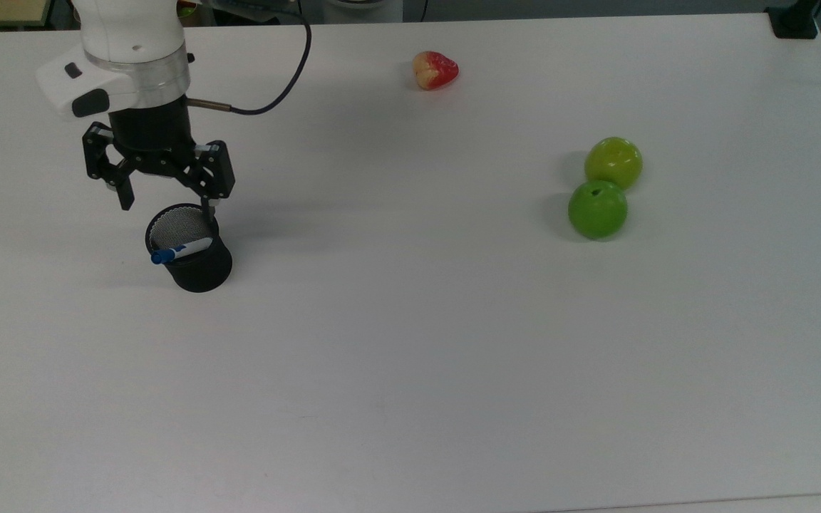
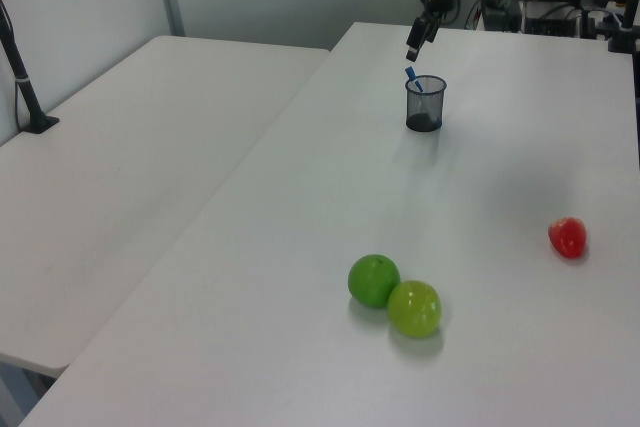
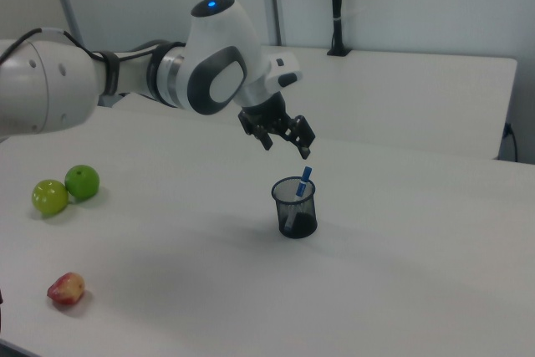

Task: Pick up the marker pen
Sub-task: 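Move the open gripper over the black mesh pen cup, then lower the gripper and close it on the blue marker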

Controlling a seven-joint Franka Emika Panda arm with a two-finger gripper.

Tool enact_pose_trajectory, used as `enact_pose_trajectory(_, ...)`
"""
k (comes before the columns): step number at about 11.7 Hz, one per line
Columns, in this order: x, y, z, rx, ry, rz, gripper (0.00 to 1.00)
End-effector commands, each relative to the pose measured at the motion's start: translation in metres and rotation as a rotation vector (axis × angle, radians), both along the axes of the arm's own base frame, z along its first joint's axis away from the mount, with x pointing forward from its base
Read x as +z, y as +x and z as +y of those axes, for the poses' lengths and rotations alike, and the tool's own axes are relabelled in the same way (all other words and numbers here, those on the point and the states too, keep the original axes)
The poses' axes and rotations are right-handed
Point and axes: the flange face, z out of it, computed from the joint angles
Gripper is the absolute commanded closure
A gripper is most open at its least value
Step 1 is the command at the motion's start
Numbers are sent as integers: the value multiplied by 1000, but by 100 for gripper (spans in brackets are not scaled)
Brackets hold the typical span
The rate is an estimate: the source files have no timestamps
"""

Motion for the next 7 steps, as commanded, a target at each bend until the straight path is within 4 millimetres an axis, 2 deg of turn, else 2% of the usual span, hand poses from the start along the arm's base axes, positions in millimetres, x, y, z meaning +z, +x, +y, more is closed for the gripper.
enact_pose_trajectory(1,-22,8,-25,-27,-2,-36,0)
enact_pose_trajectory(5,-52,19,-27,-80,20,-73,2)
enact_pose_trajectory(7,-52,20,-26,-82,21,-78,14)
